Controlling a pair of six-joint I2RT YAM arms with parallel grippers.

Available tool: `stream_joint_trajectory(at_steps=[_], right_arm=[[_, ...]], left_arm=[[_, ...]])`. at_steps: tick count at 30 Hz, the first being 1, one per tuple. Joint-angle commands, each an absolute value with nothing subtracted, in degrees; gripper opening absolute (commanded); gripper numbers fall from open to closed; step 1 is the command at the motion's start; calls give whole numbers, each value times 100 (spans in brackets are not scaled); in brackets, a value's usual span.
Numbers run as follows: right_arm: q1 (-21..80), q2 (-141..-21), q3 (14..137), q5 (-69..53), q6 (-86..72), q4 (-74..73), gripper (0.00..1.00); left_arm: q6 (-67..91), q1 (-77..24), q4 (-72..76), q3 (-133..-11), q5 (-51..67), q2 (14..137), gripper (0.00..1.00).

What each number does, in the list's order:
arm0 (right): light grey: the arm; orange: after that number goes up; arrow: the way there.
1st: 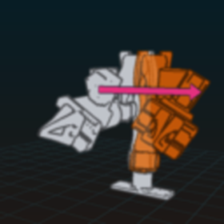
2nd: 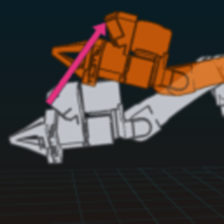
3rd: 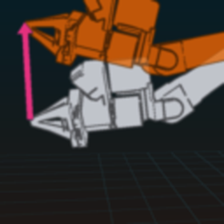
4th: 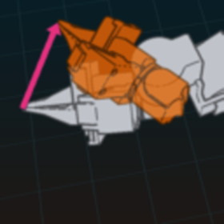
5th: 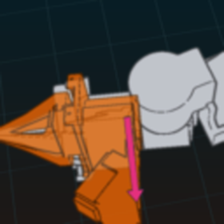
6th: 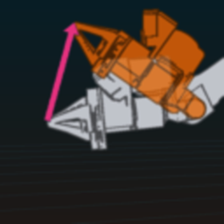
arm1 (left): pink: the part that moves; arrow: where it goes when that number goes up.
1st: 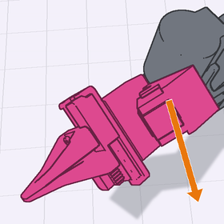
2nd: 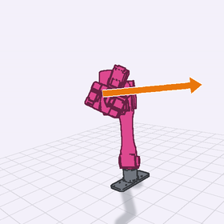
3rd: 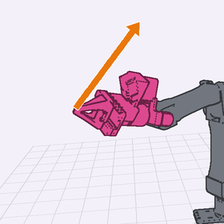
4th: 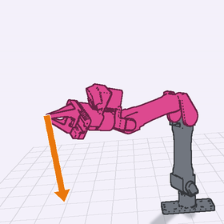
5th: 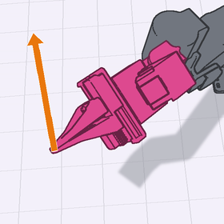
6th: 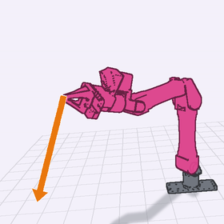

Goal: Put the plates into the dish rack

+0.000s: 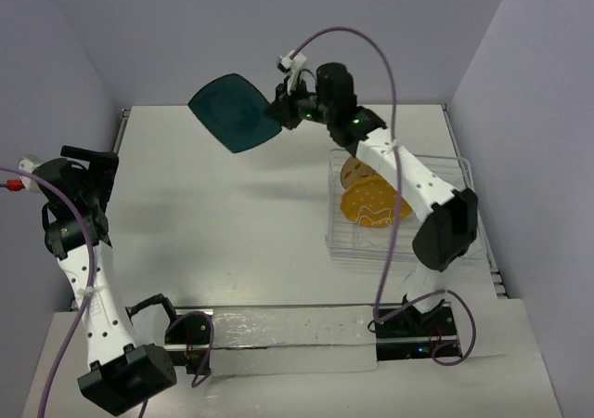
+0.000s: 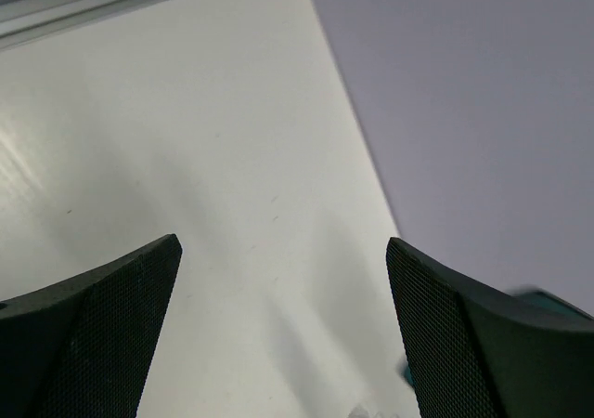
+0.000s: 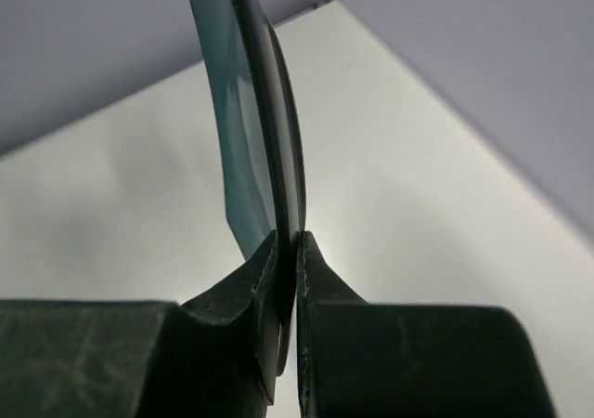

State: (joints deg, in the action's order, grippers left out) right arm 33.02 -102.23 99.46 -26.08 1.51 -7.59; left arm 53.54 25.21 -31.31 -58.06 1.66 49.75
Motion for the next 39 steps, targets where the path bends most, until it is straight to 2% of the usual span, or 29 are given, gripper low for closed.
stream_joint_trajectory(at_steps=[1, 4, 9, 13, 17, 21, 27, 33, 39], right_arm=[[3209, -8981, 10944, -2536, 3294, -2565, 0], [2940, -8291, 10850, -2032, 4128, -3136, 0], [2497, -7258, 10521, -1893, 5070, -3926, 0], [2242, -7079, 10845, -1855, 5746, -5410, 0], [2145, -6617, 10415, -1395, 6308, -5835, 0], [2074, -6238, 10046, -1860, 6910, -6774, 0], [2074, -6065, 9701, -1749, 6586, -6822, 0], [2058, -5932, 8485, -1310, 6300, -6177, 0], [1950, -6028, 8359, -696, 5916, -5854, 0]], left_arm=[[5108, 2522, -3505, -5705, -158, 5080, 99], [5159, 2522, -3463, -5616, -264, 5081, 99], [5186, 2522, -3364, -5771, -50, 5242, 99], [5195, 2522, -3506, -5993, -394, 5431, 99], [5170, 2522, -3391, -6003, -642, 5493, 99], [5159, 2522, -3307, -5982, -986, 5607, 99], [5124, 2521, -3463, -6214, -1178, 5827, 99], [5280, 2521, -3424, -5954, -1492, 5546, 99], [5275, 2522, -3554, -6031, -1596, 5430, 99]])
